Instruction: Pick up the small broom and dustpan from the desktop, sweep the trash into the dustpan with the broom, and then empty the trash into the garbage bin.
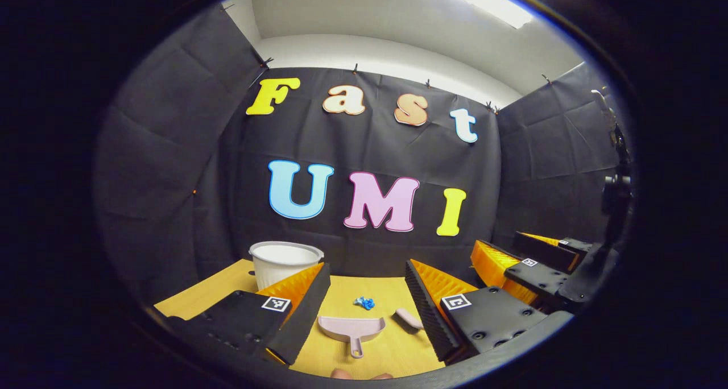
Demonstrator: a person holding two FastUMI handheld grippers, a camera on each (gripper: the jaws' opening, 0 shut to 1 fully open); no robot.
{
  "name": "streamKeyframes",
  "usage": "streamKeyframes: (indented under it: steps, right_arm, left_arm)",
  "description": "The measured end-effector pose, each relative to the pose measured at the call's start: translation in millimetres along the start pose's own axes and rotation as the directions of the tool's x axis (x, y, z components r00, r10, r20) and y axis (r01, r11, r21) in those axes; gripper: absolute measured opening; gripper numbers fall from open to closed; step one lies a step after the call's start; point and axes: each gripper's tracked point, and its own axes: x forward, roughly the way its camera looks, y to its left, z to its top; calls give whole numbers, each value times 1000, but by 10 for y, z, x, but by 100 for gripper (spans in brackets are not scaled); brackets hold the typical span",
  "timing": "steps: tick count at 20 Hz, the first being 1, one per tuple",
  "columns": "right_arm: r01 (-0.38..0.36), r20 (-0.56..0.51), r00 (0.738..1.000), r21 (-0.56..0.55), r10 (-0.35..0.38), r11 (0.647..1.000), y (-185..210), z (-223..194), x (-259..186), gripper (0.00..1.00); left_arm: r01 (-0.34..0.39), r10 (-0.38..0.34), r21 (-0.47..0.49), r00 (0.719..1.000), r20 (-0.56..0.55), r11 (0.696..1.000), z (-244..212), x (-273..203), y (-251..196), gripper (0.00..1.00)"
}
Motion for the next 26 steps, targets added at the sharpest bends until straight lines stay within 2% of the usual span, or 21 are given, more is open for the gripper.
streamKeyframes:
  steps: [3,6,10,13,14,16,18,21,23,26]
  right_arm:
    - [3,-2,1000,-16,-3,1000,-5,-22,24,98]
    - [-1,-7,1000,-25,1,1000,15,-40,49,96]
    - [4,3,1000,-41,-4,999,-30,-5,117,98]
    - [10,-1,1000,-49,-11,999,-91,-17,231,98]
    - [14,-5,1000,-51,-14,999,-127,-21,296,96]
    - [12,-20,1000,-56,-13,998,-155,-65,449,98]
    - [4,-24,1000,-77,-5,997,-192,-64,652,98]
    - [-2,8,1000,-122,3,992,-294,14,1033,98]
    - [-16,22,1000,-124,19,992,-333,38,1307,97]
    - [-30,22,999,-104,32,994,-448,12,1745,97]
  left_arm:
    - [32,-32,-3,999,-14,999,-24,-12,-50,78]
    - [58,-59,-52,998,-18,997,-50,1,-63,79]
    - [63,-62,30,998,-33,998,-118,26,-61,79]
    - [40,-40,27,999,-22,999,-98,159,-60,78]
    - [13,-9,58,998,-60,998,-181,236,-15,78]
    - [15,-6,92,994,-106,996,-305,371,-35,77]
    - [35,-24,72,989,-149,997,-380,536,-68,79]
    - [21,-11,50,979,-206,999,-468,792,-31,78]
    - [2,13,54,962,-273,999,-666,1010,33,79]
    - [-41,34,-9,899,-437,999,-1213,1282,107,79]
